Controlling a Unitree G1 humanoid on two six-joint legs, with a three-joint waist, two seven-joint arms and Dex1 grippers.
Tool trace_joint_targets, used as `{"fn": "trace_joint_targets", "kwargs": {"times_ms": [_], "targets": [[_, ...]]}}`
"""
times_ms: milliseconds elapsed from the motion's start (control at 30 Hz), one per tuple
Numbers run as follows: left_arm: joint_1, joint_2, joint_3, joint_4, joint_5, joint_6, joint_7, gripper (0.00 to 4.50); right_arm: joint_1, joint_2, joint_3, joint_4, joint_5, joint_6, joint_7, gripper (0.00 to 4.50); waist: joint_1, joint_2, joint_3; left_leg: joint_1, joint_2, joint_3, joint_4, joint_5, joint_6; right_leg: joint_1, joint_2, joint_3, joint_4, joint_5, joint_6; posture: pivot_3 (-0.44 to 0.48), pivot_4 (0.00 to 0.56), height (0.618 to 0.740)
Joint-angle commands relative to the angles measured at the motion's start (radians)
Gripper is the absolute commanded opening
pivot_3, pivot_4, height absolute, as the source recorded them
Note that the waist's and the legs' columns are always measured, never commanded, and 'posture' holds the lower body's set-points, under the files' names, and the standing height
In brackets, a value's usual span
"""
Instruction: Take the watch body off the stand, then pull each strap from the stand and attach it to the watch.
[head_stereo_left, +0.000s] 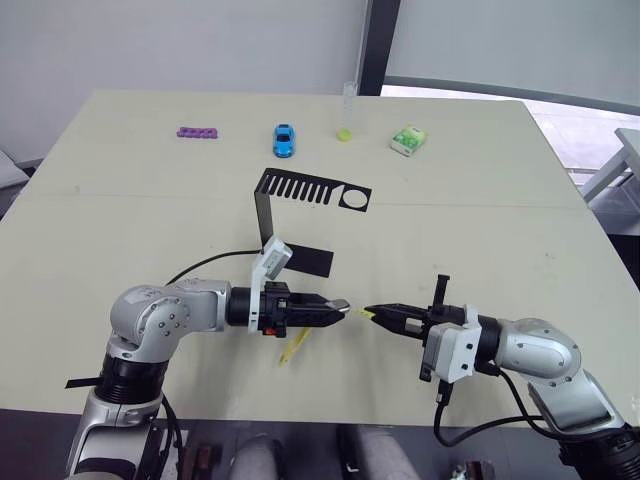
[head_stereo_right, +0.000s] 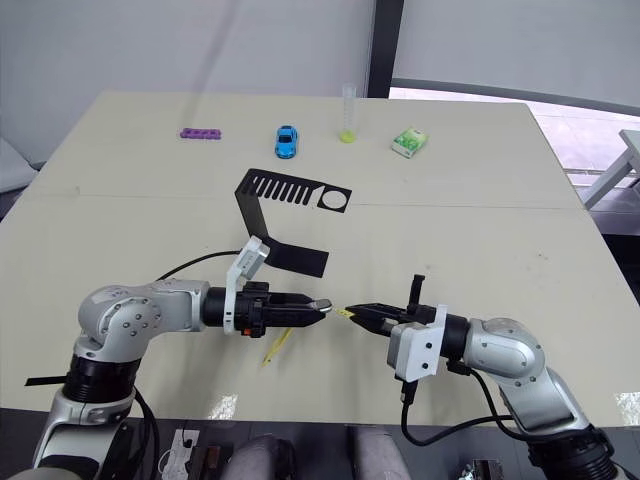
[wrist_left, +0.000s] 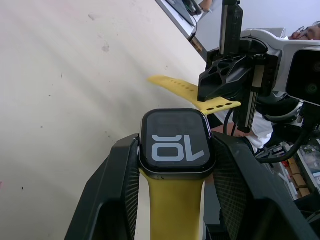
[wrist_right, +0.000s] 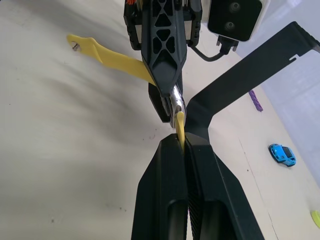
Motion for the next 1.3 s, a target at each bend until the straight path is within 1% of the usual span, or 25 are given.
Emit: {"fn": "trace_joint_targets", "kwargs": {"times_ms": [33,567,1300], "targets": [[-0.007,-0.006,0.005,-0.027,-0.024,0.003,0.002,1.6,-0.01,0.011,0.0,-0.006,0.006,-0.004,-0.018,0.0,0.0,0.0,0.0,0.0,0.0,0.0,0.0,0.0,0.0,0.0,0.0,0.0,0.0,0.0,0.0,0.0,0.15,0.74],[-0.011,-0.022,0.013,-0.013,-0.024,0.003,0.015,1.6,-0.001,0.015,-0.001,-0.008,0.007,-0.008,-0.011,0.0,0.0,0.0,0.0,0.0,0.0,0.0,0.0,0.0,0.0,0.0,0.0,0.0,0.0,0.0,0.0,0.0,0.15,0.74],[-0.001,-0.016,0.019,-0.015,-0.025,0.008,0.025,1.6,-0.008,0.021,-0.005,0.01,0.001,-0.013,-0.02,0.0,0.0,0.0,0.0,0.0,0.0,0.0,0.0,0.0,0.0,0.0,0.0,0.0,0.0,0.0,0.0,0.0,0.15,0.74]]}}
